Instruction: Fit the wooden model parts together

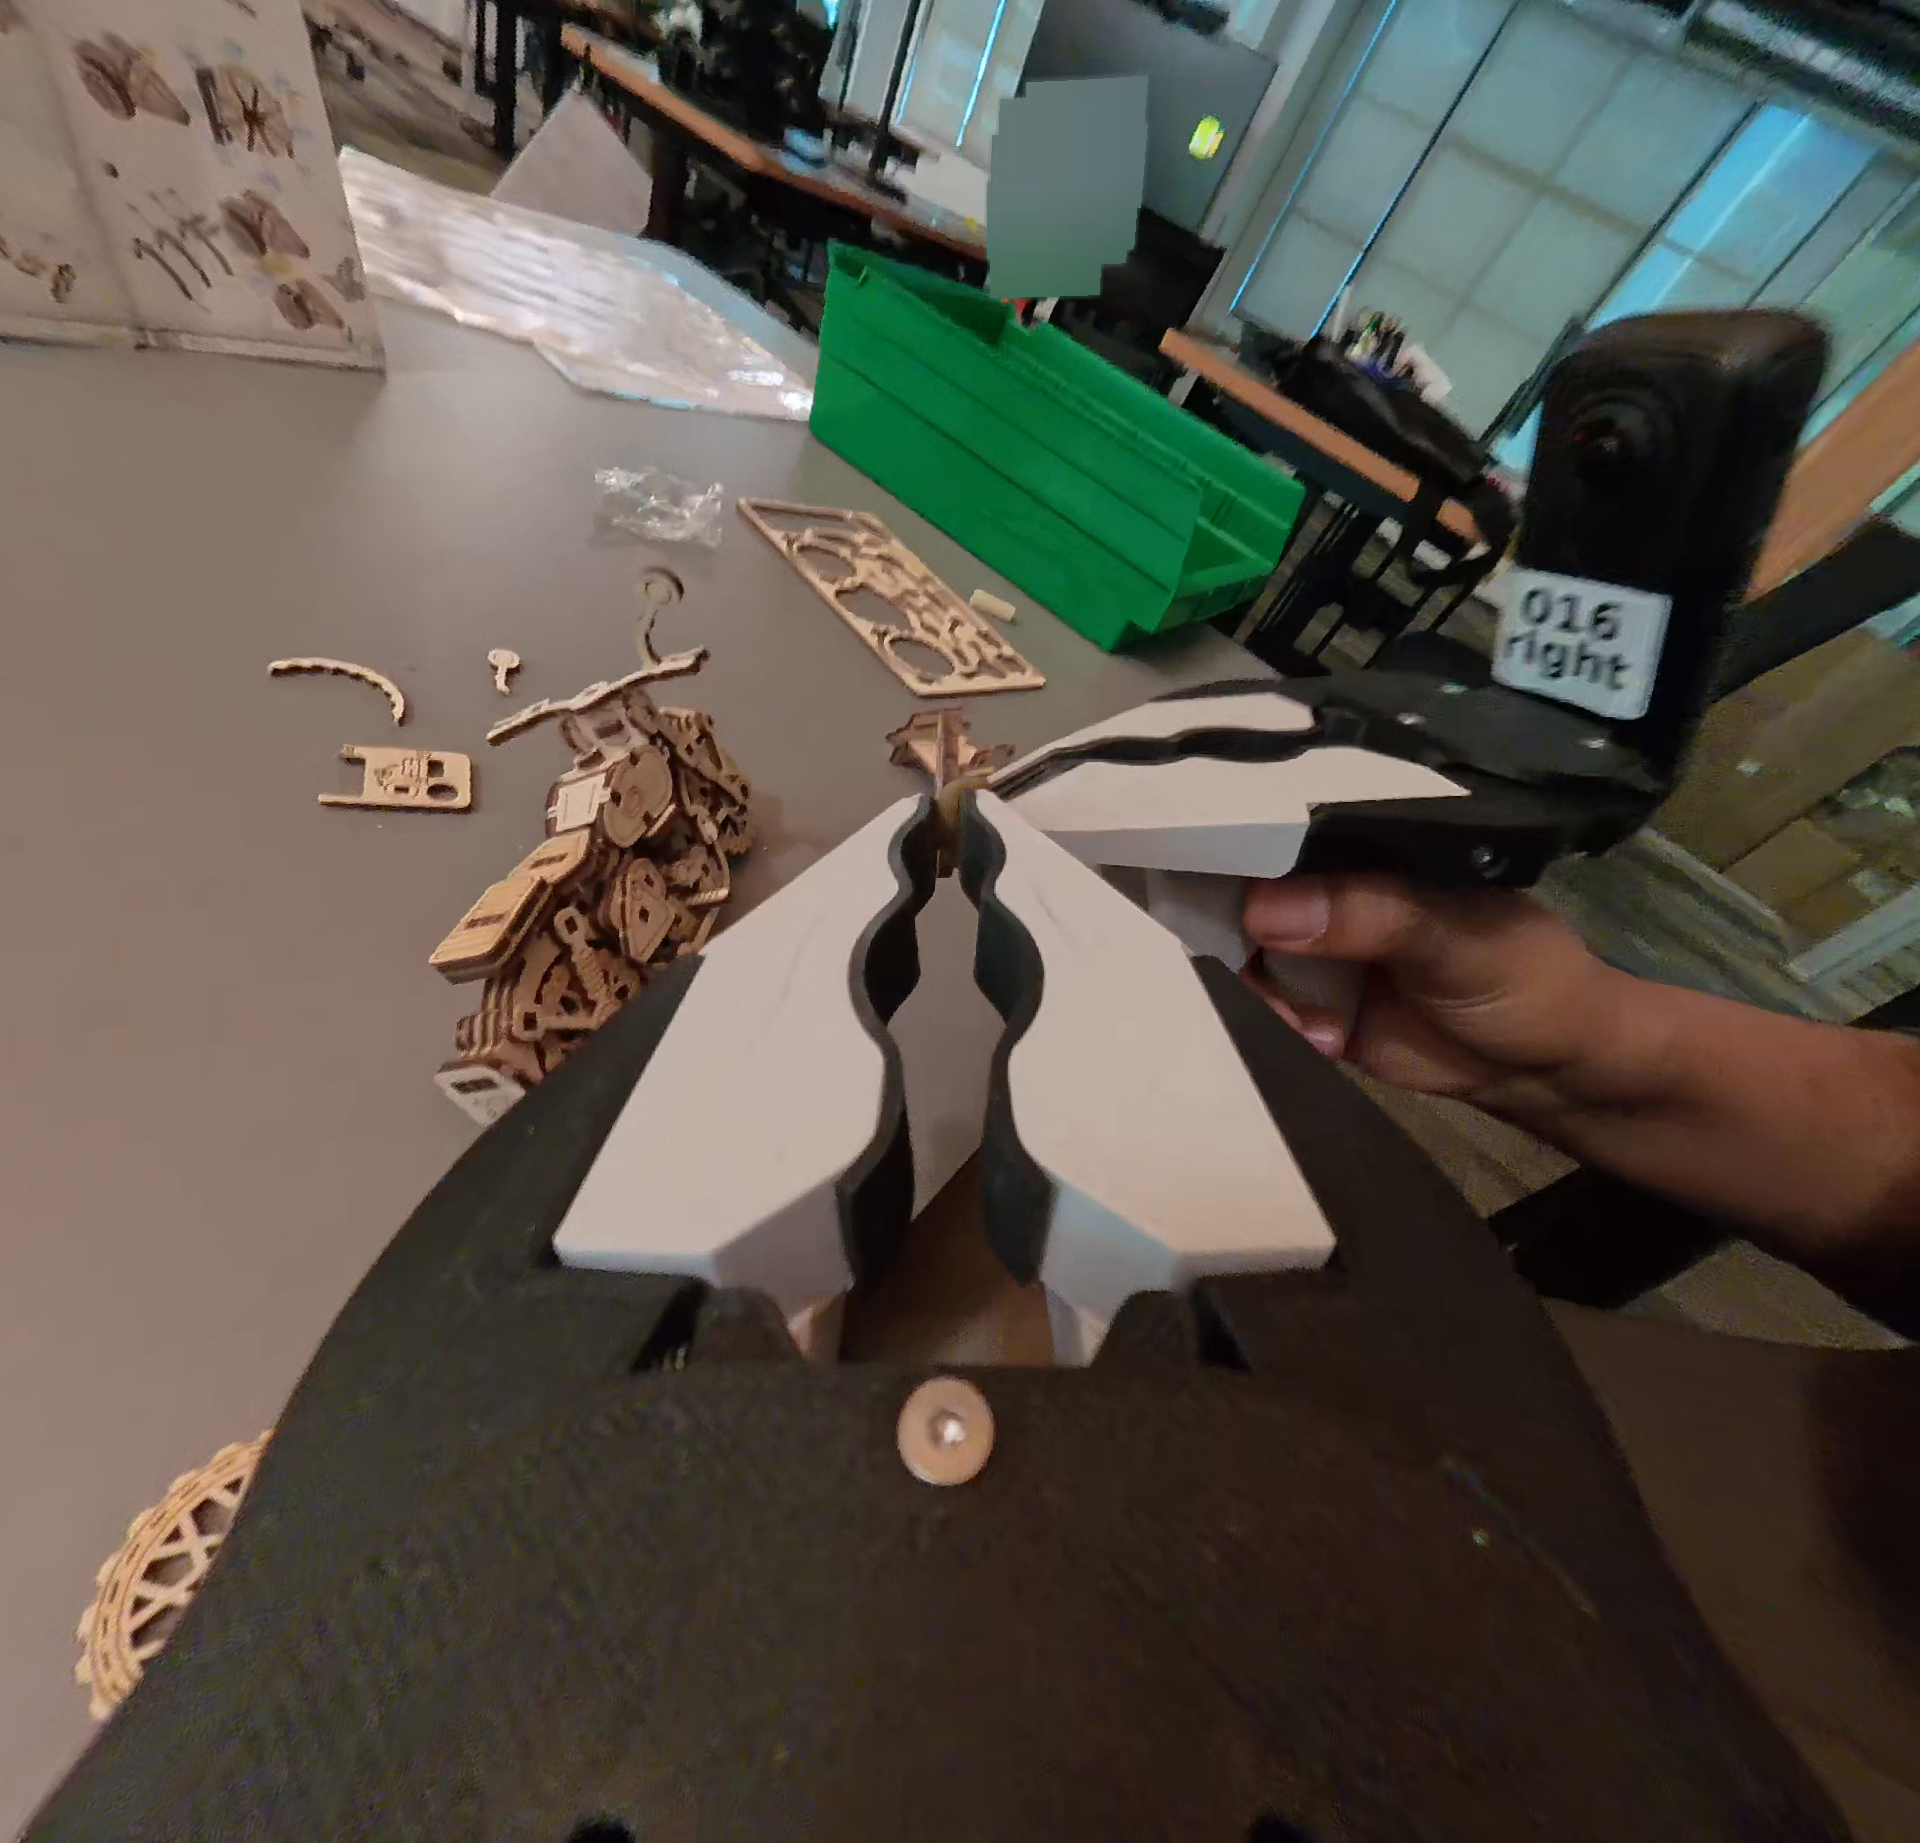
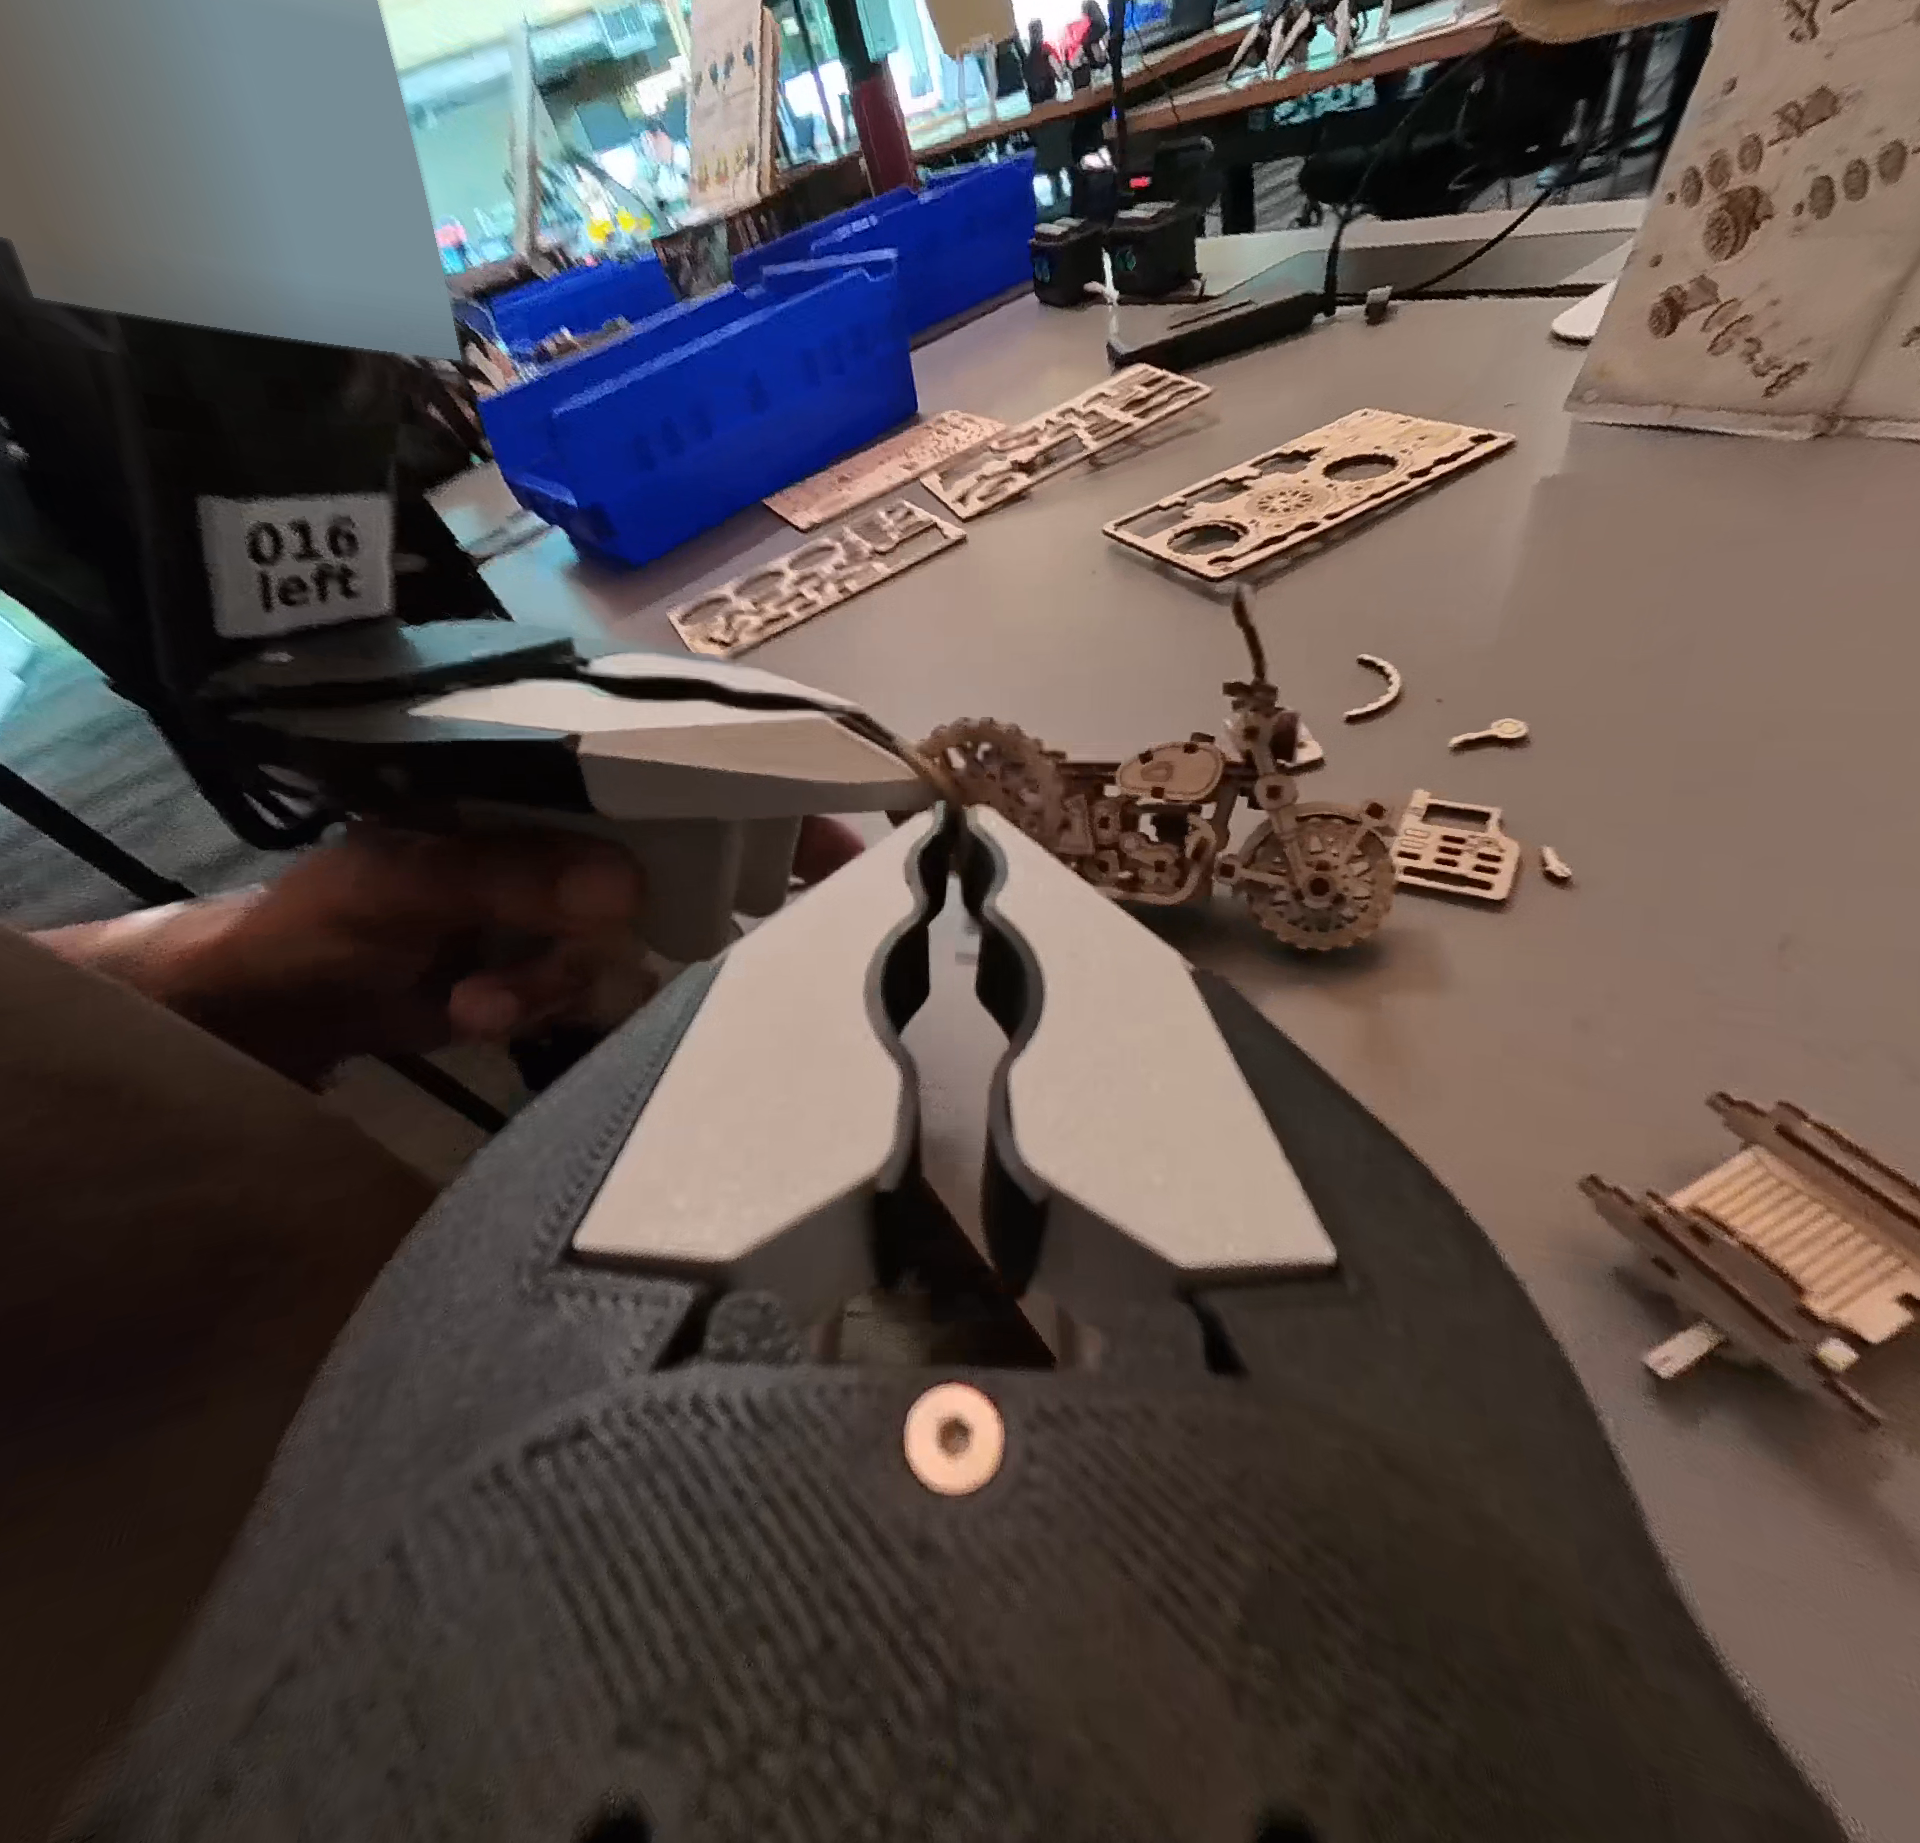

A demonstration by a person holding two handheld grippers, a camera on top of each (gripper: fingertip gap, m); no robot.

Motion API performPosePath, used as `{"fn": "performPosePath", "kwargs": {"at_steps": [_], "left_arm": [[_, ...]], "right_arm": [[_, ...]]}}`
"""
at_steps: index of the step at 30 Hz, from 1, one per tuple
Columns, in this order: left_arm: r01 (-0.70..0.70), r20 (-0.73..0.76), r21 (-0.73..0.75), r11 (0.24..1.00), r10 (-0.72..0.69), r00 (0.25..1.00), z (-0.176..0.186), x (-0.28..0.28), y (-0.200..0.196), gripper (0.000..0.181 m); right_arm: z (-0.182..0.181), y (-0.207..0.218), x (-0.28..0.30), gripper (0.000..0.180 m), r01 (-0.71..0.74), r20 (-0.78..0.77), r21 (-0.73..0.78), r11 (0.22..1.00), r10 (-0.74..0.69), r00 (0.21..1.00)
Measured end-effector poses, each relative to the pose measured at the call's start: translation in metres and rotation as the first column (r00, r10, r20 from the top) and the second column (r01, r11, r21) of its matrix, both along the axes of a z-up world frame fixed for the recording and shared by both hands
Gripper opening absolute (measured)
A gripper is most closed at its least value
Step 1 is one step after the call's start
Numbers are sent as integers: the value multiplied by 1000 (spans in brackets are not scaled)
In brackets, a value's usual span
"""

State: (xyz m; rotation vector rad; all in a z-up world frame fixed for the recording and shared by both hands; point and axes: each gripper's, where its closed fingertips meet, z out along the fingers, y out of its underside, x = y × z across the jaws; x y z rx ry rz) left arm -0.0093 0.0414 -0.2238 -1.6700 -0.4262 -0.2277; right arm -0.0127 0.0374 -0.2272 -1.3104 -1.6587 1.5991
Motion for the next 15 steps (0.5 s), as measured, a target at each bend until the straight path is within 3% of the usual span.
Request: {"fn": "performPosePath", "kwargs": {"at_steps": [3,6,9,13,15], "left_arm": [[10,-17,25,1000,-9,1000,7,1,-2,2],[23,-35,-76,997,-25,999,-5,2,-2,3],[39,-2,-133,990,-39,999,-13,2,-3,5],[90,39,-176,980,-85,996,-20,9,-2,5],[99,-4,-208,973,-102,995,-23,11,-2,5]], "right_arm": [[7,-1,2,0,-31,11,-132,991,33,999],[4,3,1,0,-22,33,-180,983,28,999],[2,9,-1,0,-3,28,-100,995,6,1000],[5,16,-3,0,57,-38,120,991,-53,998],[2,19,-4,0,73,-42,187,980,-66,997]]}}
